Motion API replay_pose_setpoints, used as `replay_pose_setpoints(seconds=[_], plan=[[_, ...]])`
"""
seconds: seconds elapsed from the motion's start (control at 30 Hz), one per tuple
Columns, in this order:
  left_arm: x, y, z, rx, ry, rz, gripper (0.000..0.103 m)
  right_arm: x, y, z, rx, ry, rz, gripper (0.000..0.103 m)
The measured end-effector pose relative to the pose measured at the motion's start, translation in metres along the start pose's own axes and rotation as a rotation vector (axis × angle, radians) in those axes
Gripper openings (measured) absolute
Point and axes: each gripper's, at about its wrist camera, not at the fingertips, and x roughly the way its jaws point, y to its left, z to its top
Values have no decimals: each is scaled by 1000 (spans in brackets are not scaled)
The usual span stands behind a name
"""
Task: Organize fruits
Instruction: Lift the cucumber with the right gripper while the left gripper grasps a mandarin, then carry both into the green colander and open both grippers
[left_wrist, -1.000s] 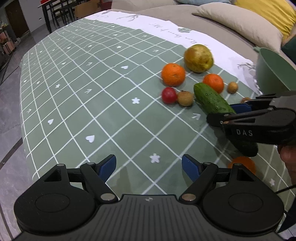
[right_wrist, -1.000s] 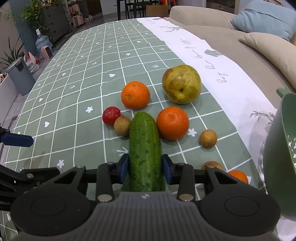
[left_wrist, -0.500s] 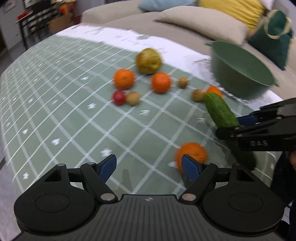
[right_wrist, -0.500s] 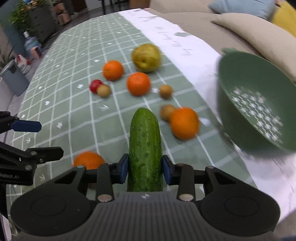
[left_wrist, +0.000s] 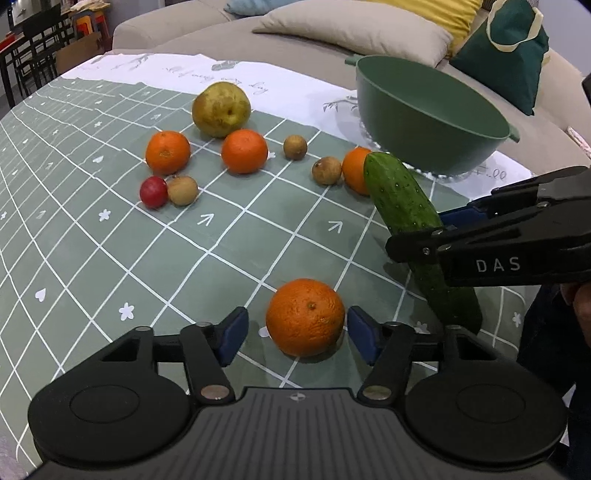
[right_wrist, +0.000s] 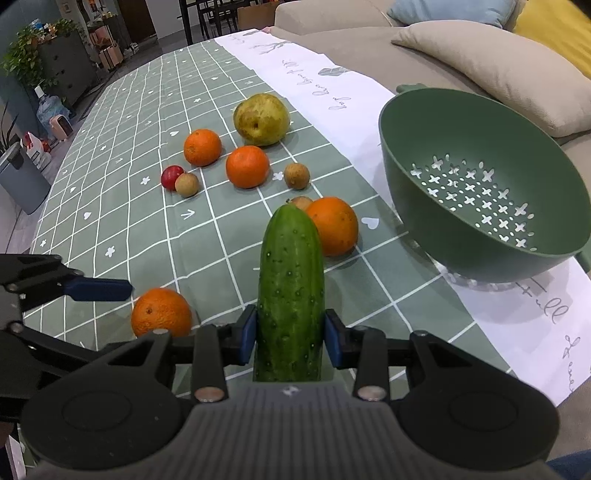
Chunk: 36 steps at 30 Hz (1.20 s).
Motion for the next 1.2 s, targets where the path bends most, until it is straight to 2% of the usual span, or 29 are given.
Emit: replay_pose_setpoints(seconds=[0.1, 0.13, 0.23, 0.5, 0.6, 0.83, 0.97, 1.2], plan=[[4, 4, -1, -21, 8, -29, 67, 7, -5, 0, 27, 12, 6, 34], [4, 4, -1, -18, 7, -37, 62, 10, -7, 0, 36, 22, 5, 34], [5, 0, -2, 14, 2, -47, 54, 15, -10, -2, 42, 35, 10, 34], [2, -2, -1, 34, -3, -35, 53, 19, -3, -1, -16, 37, -15, 35], [-5, -2, 1, 33, -18, -32, 53, 17, -6, 1, 19, 54, 2, 34], [-29, -4, 10, 55, -75, -10, 53, -14, -1, 7, 10, 2, 18, 34], [-34, -9, 16, 73, -90, -9, 53, -25, 2, 1, 2, 5, 17, 34], [-42, -22, 40, 140, -130, -13, 53, -52, -11, 10, 0, -32, 3, 34]])
